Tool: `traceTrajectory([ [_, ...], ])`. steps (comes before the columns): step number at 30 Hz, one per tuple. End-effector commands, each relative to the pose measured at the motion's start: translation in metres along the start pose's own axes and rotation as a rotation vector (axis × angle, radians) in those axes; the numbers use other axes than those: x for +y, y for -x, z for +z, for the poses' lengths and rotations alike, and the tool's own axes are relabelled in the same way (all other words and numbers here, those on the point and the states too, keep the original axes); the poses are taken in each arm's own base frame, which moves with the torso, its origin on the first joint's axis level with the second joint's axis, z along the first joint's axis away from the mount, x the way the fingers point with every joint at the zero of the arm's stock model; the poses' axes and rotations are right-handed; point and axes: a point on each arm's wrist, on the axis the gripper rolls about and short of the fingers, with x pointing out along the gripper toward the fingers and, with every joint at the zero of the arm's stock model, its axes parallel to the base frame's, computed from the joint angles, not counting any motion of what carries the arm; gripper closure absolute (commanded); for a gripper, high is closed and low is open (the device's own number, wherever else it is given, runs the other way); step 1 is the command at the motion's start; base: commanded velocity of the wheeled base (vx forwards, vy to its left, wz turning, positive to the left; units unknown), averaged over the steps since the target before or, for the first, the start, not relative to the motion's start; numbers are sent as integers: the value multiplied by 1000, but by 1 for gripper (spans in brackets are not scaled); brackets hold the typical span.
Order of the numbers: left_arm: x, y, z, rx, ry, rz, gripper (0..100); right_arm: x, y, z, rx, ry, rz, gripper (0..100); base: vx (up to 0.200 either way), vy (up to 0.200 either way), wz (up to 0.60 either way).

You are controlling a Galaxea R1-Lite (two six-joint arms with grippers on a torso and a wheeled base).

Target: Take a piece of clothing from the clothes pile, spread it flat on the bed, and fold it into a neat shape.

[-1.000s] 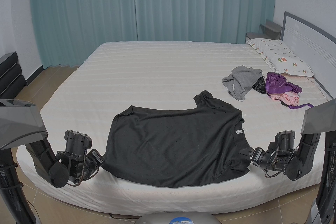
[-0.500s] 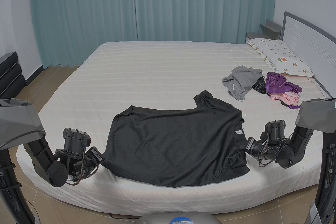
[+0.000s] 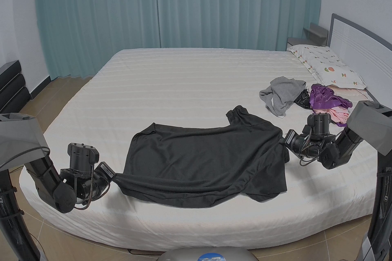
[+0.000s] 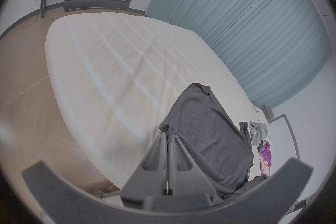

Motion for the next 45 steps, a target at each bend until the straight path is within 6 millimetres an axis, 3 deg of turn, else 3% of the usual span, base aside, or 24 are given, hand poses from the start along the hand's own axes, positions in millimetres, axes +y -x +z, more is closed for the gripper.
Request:
traceTrajectory([
  [1,2,-2,0,0,4,4,100,2,-26,5,-17,8,-4,100,0,0,0],
  [13,2,-5,-2,5,20,5,100,-7,-73,2,-60,19,-7,100,0,0,0],
  [14,2,-5,-3,7,19,6,100,-7,-77,2,-69,20,-8,0,0,0,0],
  [20,4,-7,-6,19,12,15,100,-6,-75,1,-76,22,-13,0,0,0,0],
  [23,4,-8,-7,22,12,19,100,1,-51,15,-76,21,10,0,0,0,0],
  [26,5,-7,-7,25,11,18,100,3,-34,17,-54,24,19,0,0,0,0],
  [34,5,-6,-7,27,10,19,100,-19,24,-27,177,134,11,0,0,0,0],
  [38,5,-6,-6,26,12,18,100,-25,30,-43,213,156,13,0,0,0,0],
  [45,5,-6,-6,24,11,18,100,-29,18,-63,253,201,23,0,0,0,0],
])
